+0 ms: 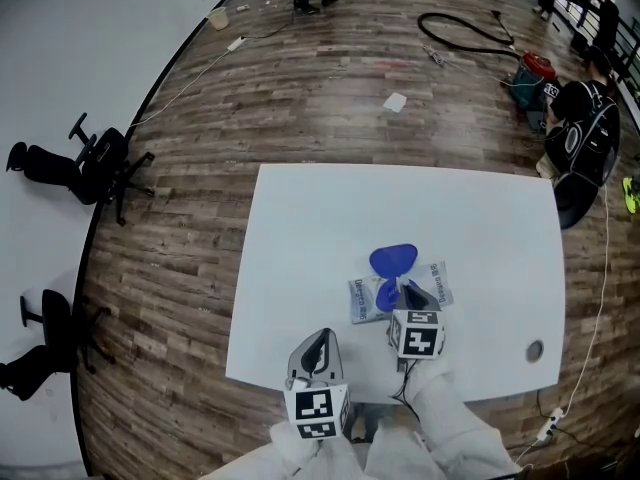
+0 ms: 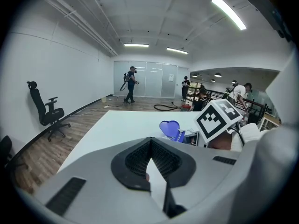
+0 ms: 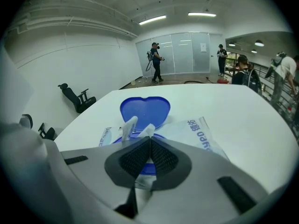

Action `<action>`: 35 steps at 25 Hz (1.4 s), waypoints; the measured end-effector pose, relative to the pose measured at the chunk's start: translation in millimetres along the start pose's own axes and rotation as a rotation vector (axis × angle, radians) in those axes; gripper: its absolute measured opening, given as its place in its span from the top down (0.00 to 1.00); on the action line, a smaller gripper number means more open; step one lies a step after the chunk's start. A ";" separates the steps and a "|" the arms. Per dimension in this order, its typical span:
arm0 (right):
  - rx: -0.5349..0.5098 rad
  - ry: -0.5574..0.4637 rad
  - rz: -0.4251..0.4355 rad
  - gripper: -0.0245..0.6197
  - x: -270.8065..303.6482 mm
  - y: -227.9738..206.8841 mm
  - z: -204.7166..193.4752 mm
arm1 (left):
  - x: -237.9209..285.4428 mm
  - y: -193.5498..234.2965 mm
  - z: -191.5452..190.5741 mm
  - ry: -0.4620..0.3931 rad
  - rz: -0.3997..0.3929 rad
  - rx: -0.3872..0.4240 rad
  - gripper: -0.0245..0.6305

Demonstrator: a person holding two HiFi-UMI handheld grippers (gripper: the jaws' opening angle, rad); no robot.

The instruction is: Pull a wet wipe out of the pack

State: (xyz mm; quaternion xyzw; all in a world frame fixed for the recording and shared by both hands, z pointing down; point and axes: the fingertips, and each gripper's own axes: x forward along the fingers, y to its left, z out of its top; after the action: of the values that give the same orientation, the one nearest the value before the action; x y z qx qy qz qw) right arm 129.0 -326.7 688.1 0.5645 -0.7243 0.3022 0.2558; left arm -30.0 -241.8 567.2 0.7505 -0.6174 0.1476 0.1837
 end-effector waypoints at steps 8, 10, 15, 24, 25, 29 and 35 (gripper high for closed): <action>0.017 -0.034 0.004 0.94 -6.6 3.8 7.0 | -4.7 6.7 5.5 -0.016 0.003 -0.008 0.97; 0.017 -0.048 0.005 0.94 -11.1 4.8 9.7 | -6.7 6.3 6.8 -0.025 0.003 -0.009 0.97; 0.015 -0.088 0.012 0.94 -23.5 7.4 18.1 | -10.6 1.2 9.0 -0.046 -0.009 -0.009 0.97; 0.005 -0.134 0.019 0.94 -46.8 14.9 24.7 | -23.3 -7.3 16.5 -0.087 -0.033 -0.004 0.97; 0.004 -0.140 0.020 0.94 -48.8 15.6 26.4 | -24.5 -7.3 17.4 -0.090 -0.033 -0.004 0.97; 0.005 -0.168 0.021 0.94 -56.9 18.1 34.9 | -30.3 -6.1 21.9 -0.102 -0.033 -0.003 0.97; 0.031 -0.201 0.018 0.94 -68.1 20.5 40.7 | -40.6 0.7 17.1 -0.112 -0.029 -0.009 0.97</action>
State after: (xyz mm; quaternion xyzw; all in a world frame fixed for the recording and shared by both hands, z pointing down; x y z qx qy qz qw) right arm 123.7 -307.5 608.6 0.5893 -0.7466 0.2577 0.1701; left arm -38.6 -214.3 533.8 0.7656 -0.6165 0.0995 0.1544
